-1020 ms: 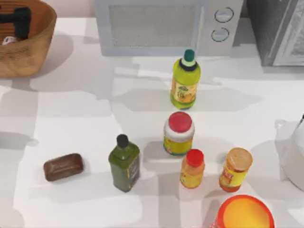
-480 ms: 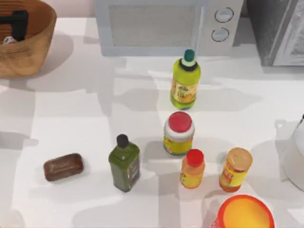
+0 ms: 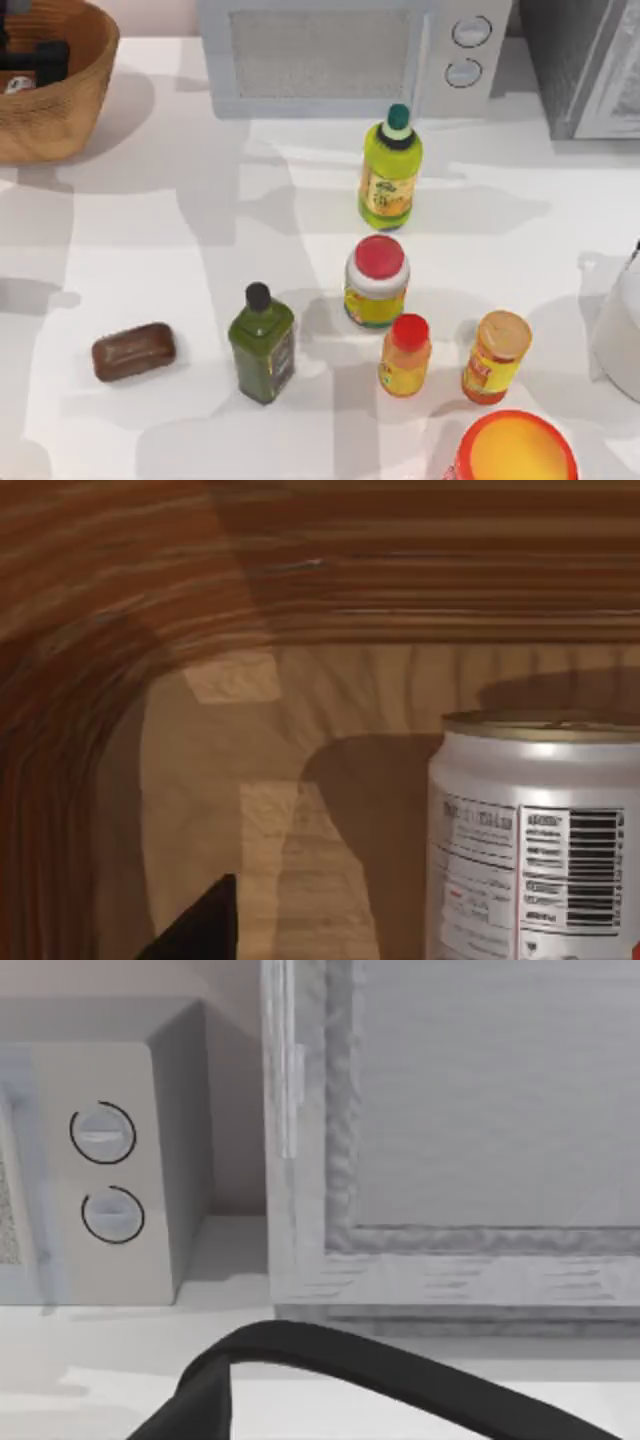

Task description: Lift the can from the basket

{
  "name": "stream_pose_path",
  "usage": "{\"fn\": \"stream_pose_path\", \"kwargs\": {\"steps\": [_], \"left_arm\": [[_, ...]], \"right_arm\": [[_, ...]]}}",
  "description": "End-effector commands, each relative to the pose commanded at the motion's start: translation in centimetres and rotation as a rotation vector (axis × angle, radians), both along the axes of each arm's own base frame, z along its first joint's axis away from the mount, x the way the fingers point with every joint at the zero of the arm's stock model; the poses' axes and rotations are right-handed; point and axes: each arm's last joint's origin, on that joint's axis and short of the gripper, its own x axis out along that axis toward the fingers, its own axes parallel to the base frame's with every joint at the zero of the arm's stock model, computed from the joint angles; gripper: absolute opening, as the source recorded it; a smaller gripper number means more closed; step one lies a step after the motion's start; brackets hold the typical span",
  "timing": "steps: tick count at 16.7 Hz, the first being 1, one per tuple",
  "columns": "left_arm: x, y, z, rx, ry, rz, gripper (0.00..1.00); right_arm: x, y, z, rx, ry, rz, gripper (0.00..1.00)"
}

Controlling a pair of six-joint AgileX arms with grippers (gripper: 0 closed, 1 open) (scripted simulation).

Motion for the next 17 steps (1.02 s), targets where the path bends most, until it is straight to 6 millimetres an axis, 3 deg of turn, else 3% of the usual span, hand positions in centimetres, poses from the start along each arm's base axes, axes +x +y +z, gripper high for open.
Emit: {"fn": "stream_pose_path", "kwargs": {"steps": [3, 7, 17], "left_arm": [[0.6, -0.1, -2.3, 0.000, 0.000, 0.000, 1.00], [0.6, -0.1, -2.4, 0.000, 0.000, 0.000, 1.00], [0.6, -0.1, -2.4, 0.000, 0.000, 0.000, 0.25]], "right_arm": [[0.0, 0.0, 0.0, 0.000, 0.000, 0.000, 1.00], [0.0, 0.0, 0.0, 0.000, 0.000, 0.000, 1.00], [0.0, 0.0, 0.0, 0.000, 0.000, 0.000, 1.00]]}}
